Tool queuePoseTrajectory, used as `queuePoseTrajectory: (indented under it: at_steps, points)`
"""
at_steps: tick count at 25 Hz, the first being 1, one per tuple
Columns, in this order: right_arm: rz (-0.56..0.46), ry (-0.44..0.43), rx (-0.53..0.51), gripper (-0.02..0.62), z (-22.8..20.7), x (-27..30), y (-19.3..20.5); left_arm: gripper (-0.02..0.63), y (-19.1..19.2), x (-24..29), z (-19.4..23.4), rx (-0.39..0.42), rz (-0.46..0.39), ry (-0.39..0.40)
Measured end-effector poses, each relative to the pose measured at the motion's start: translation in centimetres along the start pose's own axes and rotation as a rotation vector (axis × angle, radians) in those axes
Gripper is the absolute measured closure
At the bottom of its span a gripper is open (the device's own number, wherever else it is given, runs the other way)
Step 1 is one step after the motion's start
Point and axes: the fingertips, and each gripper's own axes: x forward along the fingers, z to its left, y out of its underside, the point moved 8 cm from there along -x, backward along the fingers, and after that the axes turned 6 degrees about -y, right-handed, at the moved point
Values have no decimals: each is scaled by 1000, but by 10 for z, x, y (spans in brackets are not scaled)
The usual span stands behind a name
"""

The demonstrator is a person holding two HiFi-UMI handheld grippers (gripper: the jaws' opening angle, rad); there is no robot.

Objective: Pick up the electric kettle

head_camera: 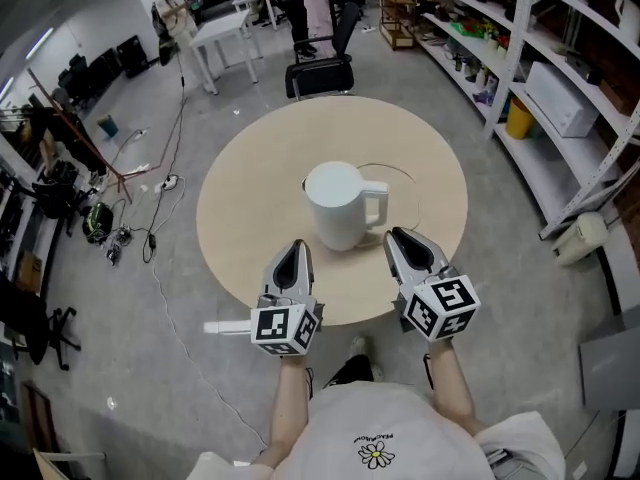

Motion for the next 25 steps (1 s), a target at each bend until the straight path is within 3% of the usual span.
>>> queuePoseTrajectory:
  at_steps: [3,6,12,19,25]
  points:
    - [34,35,-45,525,-32,25,5,603,23,39,9,31,50,-4]
    - [100,82,-91,488,-62,48,9,418,42,76,13,34,122,51]
    - [237,137,-76,439,-106,85,43,243,75,116,19,-6,214,154]
    - [300,152,-79,416,-127,122,69,137,109,139,21,8,290,230]
    - [309,177,-98,414,-131,149,75,117,123,158,28,25,315,267]
